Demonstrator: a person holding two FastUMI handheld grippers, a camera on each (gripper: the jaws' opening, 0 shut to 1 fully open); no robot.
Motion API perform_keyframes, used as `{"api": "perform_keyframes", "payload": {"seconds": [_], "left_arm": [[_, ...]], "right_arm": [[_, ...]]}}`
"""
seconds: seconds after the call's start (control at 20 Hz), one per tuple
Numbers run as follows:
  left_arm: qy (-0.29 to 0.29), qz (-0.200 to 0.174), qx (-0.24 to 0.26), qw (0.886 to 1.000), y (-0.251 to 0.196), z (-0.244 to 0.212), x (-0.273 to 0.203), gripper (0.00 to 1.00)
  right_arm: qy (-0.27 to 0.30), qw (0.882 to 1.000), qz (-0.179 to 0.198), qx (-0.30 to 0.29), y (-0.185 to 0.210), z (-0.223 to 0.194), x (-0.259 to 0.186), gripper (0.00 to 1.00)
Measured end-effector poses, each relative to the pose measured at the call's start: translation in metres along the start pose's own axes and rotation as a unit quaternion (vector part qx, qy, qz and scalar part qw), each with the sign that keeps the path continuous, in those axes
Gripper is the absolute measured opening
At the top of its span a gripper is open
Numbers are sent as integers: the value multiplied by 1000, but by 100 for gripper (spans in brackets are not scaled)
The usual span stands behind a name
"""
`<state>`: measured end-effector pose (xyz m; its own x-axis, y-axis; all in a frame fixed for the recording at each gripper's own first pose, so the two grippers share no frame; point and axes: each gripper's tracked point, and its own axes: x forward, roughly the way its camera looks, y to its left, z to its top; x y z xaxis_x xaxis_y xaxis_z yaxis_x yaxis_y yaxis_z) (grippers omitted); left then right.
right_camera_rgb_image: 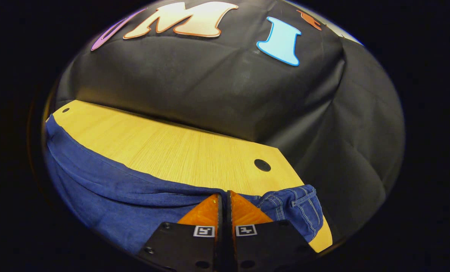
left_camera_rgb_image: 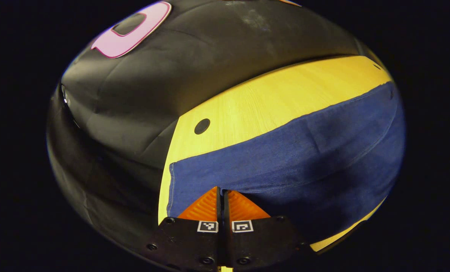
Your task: Grasp the waist and the cuffs of the jeans and fold them to make the two legs overlap; first hold the waist and fold one-third of the jeans toward the cuffs, then hold the cuffs and fold the remaining one-third in the same direction to finish folding.
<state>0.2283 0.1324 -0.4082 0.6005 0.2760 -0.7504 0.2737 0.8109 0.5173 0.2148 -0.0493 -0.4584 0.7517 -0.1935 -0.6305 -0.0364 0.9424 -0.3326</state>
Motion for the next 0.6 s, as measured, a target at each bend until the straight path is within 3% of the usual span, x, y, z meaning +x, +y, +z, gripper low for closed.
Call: {"api": "perform_keyframes", "payload": {"seconds": [0.05,0.15,0.25,0.35,0.6], "left_arm": [[-5,1,-11,1000,3,2,1,0],[-31,-22,-52,998,2,11,-10,0],[-64,-31,-90,993,-1,18,-18,47],[-95,-36,-122,987,1,34,-47,94],[-174,-82,-193,962,12,62,-81,95]], "right_arm": [[0,1000,-1,7,-3,2,-1,8],[-10,999,-1,40,-19,13,-14,53],[-20,995,-4,93,-39,27,-26,98],[-22,991,-26,132,-68,28,-38,99],[29,977,-89,189,-132,-25,-52,99]]}}
